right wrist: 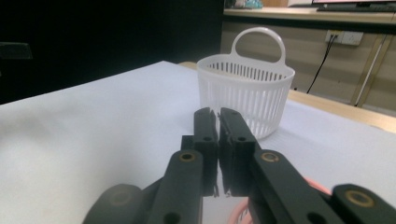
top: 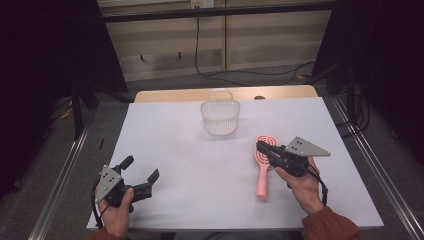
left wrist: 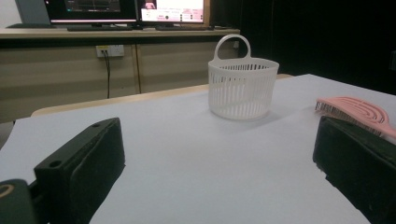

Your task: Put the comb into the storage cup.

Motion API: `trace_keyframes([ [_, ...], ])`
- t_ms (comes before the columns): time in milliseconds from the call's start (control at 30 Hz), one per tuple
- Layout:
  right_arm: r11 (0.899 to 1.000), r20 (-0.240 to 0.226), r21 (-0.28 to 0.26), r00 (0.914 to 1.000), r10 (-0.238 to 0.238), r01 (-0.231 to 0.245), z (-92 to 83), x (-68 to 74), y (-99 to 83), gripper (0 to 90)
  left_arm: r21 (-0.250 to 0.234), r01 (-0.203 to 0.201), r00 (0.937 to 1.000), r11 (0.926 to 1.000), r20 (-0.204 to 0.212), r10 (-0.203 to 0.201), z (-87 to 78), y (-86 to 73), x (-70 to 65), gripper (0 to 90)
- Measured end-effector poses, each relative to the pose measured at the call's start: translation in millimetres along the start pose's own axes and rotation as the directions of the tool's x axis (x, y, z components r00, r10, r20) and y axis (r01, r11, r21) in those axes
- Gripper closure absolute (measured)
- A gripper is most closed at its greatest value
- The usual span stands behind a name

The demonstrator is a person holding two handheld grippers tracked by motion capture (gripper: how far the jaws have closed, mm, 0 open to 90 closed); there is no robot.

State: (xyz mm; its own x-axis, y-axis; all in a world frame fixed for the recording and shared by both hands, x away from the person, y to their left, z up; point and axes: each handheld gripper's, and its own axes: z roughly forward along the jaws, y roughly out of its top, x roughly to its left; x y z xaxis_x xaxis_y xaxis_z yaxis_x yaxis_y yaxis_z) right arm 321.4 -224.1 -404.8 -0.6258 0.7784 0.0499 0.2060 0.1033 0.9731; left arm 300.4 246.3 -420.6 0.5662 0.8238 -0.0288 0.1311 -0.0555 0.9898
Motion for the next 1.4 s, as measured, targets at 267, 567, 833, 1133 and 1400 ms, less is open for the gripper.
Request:
trace_keyframes([
  [267, 0.997, -0.032, 0.08, 0.9995, -0.007, 0.01, -0.7, 4.7, 5.4, 90.0, 0.006, -0.004, 1.0, 1.0, 0.009, 0.004, 1.3, -0.3, -1.7, 2.1],
  [567, 0.982, -0.054, 0.188, 0.9976, 0.043, -0.032, 2.7, 14.4, 7.2, 90.0, 0.005, 0.0, 0.9999, 1.0, 0.011, 0.0, 1.2, -0.2, -1.1, 2.1],
  [833, 0.946, -0.057, 0.315, 0.994, 0.094, -0.071, 7.6, 15.0, 5.9, 90.0, 0.004, 0.006, 0.9999, 1.0, 0.013, -0.006, 1.0, -0.4, -0.8, 2.1],
  [1133, 0.894, -0.059, 0.438, 0.9901, 0.127, -0.089, 12.2, 18.4, 4.7, 90.0, 0.002, 0.003, 0.9999, 1.0, 0.016, -0.003, 1.5, -0.2, -0.9, 2.1],
  [1400, 0.835, -0.047, 0.539, 0.9861, 0.16, -0.109, 18.8, 20.8, -1.5, 90.0, 0.004, -0.003, 0.9997, 1.0, 0.024, 0.003, 1.6, 0.3, -1.9, 2.2],
])
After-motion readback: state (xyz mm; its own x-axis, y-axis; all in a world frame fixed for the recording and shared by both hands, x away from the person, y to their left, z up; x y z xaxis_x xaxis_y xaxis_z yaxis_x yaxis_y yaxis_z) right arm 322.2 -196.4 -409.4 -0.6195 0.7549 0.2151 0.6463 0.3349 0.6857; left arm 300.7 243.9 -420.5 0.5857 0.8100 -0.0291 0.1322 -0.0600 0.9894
